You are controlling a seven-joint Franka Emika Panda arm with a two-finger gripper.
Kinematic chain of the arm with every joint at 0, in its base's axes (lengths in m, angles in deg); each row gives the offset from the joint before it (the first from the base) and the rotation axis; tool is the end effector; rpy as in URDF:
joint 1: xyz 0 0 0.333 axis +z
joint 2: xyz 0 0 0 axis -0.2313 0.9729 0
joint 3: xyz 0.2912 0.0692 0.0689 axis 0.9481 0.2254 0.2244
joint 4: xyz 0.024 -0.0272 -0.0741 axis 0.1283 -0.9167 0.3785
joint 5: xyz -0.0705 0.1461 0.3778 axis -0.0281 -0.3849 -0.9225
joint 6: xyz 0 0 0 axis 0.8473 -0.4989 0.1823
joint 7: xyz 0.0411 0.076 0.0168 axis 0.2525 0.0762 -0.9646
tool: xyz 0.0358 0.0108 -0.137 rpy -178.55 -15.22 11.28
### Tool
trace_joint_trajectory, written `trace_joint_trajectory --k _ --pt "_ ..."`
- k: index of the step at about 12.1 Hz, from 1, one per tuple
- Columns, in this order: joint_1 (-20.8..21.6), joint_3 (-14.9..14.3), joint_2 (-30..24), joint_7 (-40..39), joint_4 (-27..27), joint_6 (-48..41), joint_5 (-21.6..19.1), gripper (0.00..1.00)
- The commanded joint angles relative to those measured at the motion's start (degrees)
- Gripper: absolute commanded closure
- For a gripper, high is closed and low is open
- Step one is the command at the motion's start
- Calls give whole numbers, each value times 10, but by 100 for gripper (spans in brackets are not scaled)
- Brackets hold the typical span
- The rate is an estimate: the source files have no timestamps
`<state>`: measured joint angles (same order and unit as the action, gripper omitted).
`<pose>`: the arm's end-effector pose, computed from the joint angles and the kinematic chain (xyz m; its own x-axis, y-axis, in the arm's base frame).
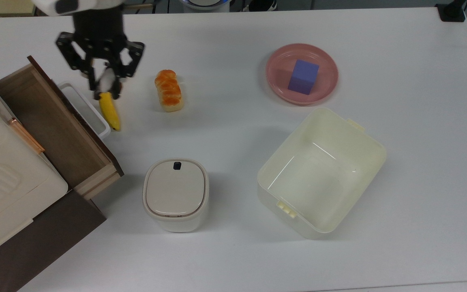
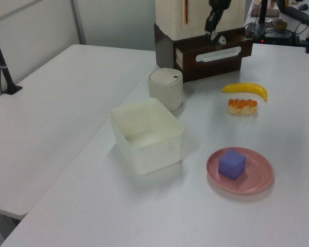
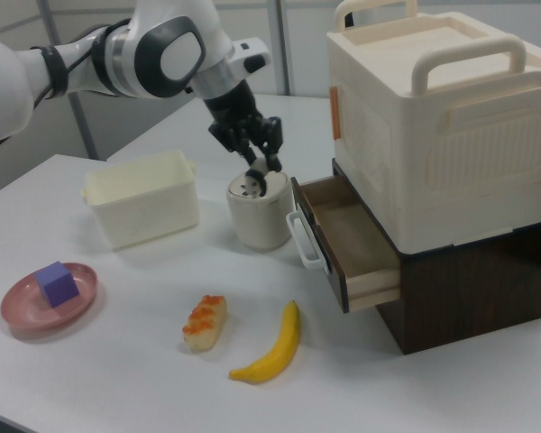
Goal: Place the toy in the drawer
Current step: 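Carry the panda toy over the open wooden drawer, then lower the panda toy into the drawer and open the gripper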
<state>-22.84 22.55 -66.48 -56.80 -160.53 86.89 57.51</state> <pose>0.6655 -0.1246 0.5268 0.9550 0.0290 0.2953 -0.0199 -0.9867 0.1612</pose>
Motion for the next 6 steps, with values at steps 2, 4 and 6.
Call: trace_joint_trajectory --k 2,4,6 --pt "-42 0 9 -168 4 63 13 67" --pt "-57 0 23 -259 4 110 18 67" --pt "-69 0 46 -300 3 138 26 61"
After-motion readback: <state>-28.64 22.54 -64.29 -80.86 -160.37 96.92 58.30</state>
